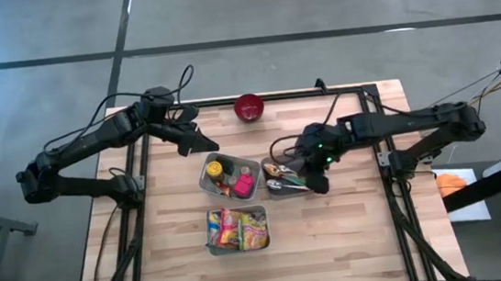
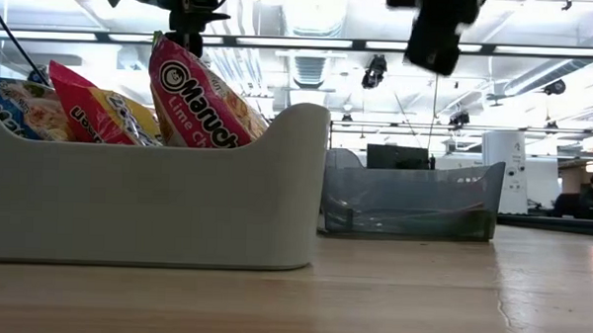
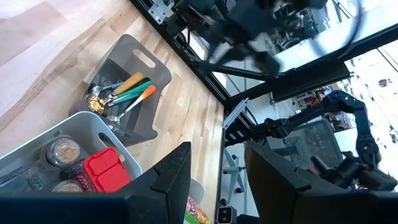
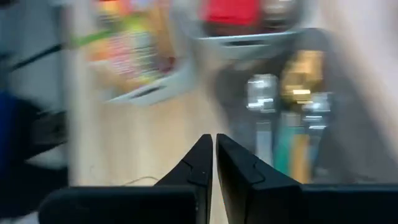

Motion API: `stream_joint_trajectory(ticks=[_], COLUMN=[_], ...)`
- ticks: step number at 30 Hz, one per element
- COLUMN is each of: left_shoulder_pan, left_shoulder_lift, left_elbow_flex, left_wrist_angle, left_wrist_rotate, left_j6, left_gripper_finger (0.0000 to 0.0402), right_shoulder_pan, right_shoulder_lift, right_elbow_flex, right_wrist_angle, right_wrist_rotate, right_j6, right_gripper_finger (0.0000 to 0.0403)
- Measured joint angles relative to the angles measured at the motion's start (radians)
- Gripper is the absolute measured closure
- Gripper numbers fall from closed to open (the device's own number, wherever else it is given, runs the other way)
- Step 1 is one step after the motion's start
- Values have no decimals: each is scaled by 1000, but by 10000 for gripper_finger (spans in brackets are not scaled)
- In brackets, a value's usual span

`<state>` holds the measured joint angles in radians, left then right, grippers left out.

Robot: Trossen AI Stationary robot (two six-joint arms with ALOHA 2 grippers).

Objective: Pick & Place Food Item
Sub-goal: Return to Home Position

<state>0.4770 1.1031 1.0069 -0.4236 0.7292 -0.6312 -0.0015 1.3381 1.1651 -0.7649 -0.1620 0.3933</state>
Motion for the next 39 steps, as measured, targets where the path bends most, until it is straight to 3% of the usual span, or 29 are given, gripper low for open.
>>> stream_joint_trajectory(ticks=[5,15,23,28,32,35,39], left_shoulder_pan=[0,0,0,0,0,0,0], left_shoulder_lift=[0,0,0,0,0,0,0], left_elbow_flex=[0,0,0,0,0,0,0], left_wrist_angle=[0,0,0,0,0,0,1], left_wrist_rotate=[0,0,0,0,0,-1,-53], left_j6=[0,0,3,3,3,6,126], left_gripper_finger=[249,249,249,249,249,249,249], right_shoulder_pan=[-4,2,4,4,6,6,6], right_shoulder_lift=[-53,-75,-172,-317,-441,-501,-548], right_elbow_flex=[50,117,76,2,-119,-248,-420], right_wrist_angle=[-15,-5,293,367,550,778,1003], right_wrist_rotate=[-258,-265,-187,-12,90,93,94], right_j6=[-56,3,-34,-71,-71,-72,-27], right_gripper_finger=[383,383,383,383,383,383,383])
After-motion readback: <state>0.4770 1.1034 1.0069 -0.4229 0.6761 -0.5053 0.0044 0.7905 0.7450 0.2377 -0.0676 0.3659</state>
